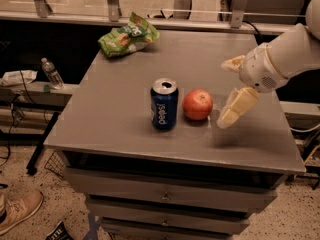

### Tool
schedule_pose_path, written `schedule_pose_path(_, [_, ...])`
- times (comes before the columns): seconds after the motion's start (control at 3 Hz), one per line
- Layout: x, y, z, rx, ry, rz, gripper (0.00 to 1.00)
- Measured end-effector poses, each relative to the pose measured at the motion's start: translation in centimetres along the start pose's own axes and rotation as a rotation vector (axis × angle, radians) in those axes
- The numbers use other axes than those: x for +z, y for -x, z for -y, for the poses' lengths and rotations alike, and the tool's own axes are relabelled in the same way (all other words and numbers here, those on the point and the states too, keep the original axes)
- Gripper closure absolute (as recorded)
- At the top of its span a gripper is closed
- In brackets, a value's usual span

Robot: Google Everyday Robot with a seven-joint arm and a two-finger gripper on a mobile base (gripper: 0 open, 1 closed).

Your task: Move apple near pepsi can

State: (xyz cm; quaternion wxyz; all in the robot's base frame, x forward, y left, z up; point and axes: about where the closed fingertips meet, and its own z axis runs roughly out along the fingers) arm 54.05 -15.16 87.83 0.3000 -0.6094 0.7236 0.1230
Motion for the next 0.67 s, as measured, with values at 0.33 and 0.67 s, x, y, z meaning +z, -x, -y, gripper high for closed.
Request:
schedule_pose_path(0.33, [-4.7, -3.5, 0.9, 0.067, -0.103, -0.051, 0.00])
schedule_pose_path(0.67, [-10.1, -6.0, 1.1, 0.117, -0.227, -0.093, 0.00])
